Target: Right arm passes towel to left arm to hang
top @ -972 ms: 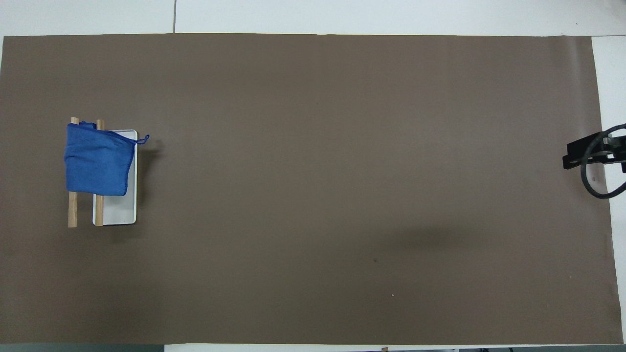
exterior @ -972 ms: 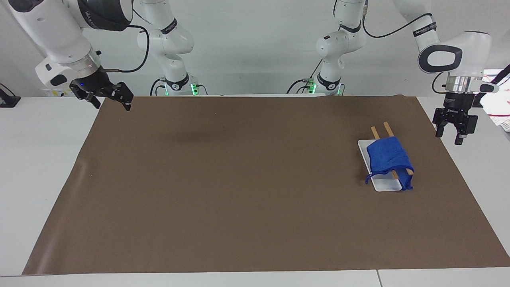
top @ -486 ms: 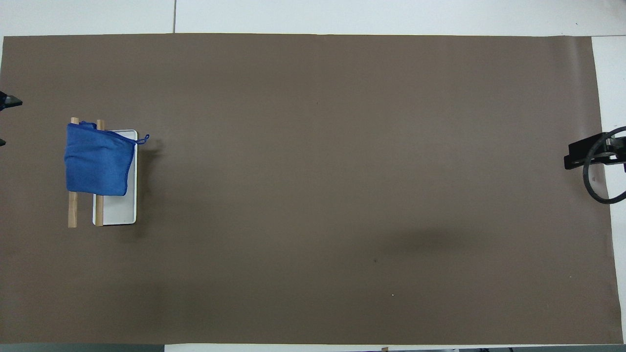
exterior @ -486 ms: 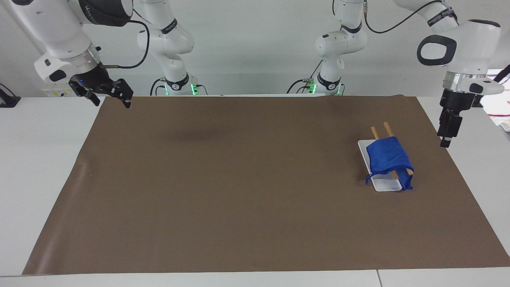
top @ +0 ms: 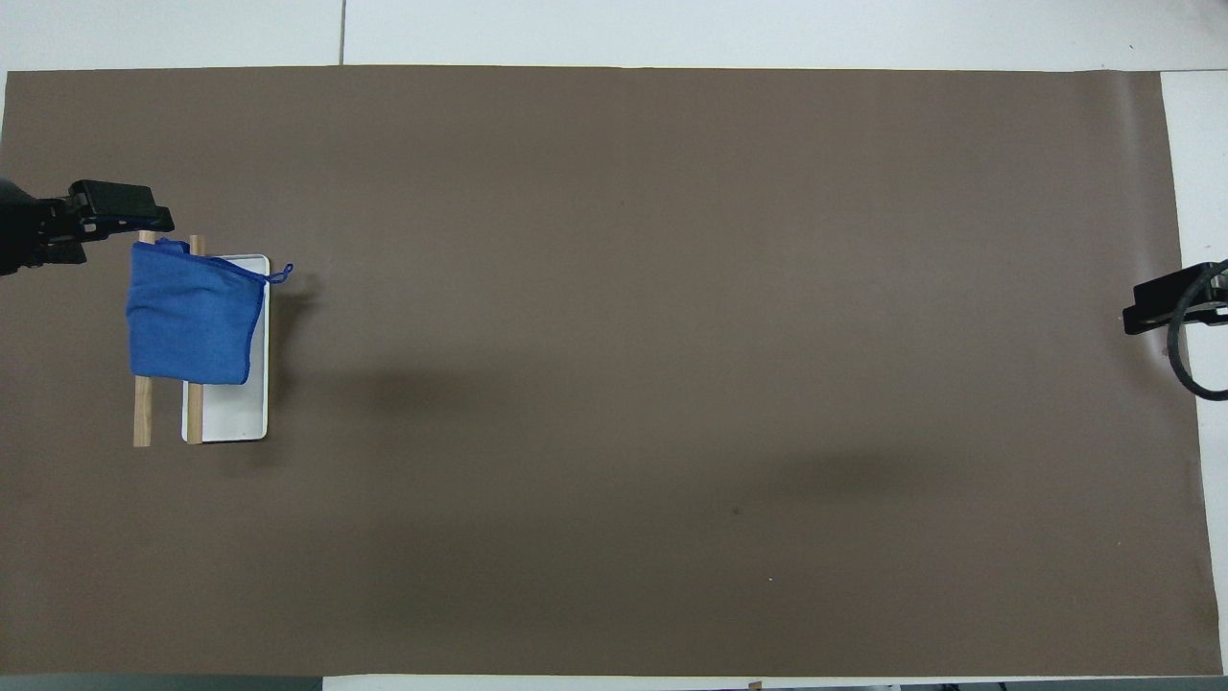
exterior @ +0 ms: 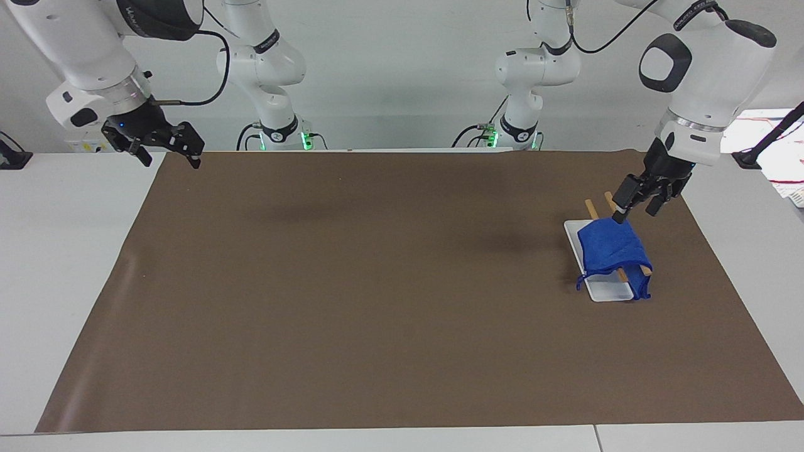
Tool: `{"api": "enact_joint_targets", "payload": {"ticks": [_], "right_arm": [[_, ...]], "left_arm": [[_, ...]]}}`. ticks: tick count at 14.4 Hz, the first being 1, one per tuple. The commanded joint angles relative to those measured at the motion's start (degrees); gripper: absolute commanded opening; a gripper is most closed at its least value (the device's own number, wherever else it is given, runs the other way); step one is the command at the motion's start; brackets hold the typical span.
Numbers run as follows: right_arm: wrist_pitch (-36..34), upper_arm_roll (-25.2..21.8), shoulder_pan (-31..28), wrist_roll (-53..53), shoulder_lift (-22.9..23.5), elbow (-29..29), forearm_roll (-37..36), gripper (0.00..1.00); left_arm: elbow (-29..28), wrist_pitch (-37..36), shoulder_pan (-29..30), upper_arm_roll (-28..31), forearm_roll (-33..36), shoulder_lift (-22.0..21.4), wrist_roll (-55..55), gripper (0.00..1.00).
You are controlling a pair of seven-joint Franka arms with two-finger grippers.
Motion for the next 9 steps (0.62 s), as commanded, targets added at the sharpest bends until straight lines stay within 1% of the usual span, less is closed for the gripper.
{"api": "enact_joint_targets", "payload": {"ticks": [1,3,5,6,8,9], "right_arm": [[-0.3,0.6,-0.8,-1.5,-0.4,0.0,0.2,1.00],[-0.4,0.6,-0.8,-1.5,-0.4,0.0,0.2,1.00],[-0.7,0.6,-0.9,-1.5,-0.4,0.0,1.6,1.00],[-0.6,0.5,-0.9,-1.5,-0.4,0.0,1.8,1.00],[-0.3,0.5,-1.4,-1.4,-0.4,0.0,1.8,1.00],[-0.3,0.5,-1.5,-1.3,-0.4,0.0,1.8,1.00]], "left_arm": [[13.6,-12.2,-0.5,0.8,2.3,6.7,5.1,1.00],[17.8,-17.0,-0.5,0.8,3.7,7.9,8.8,1.00],[18.3,-19.5,-0.5,0.7,4.0,7.0,10.0,1.00],[17.0,-20.3,-0.9,0.2,3.8,4.9,10.6,1.00],[10.6,-21.3,-1.3,-0.1,3.9,-0.1,13.4,1.00],[8.2,-20.8,-1.3,-0.1,3.9,-1.7,13.8,1.00]]}}
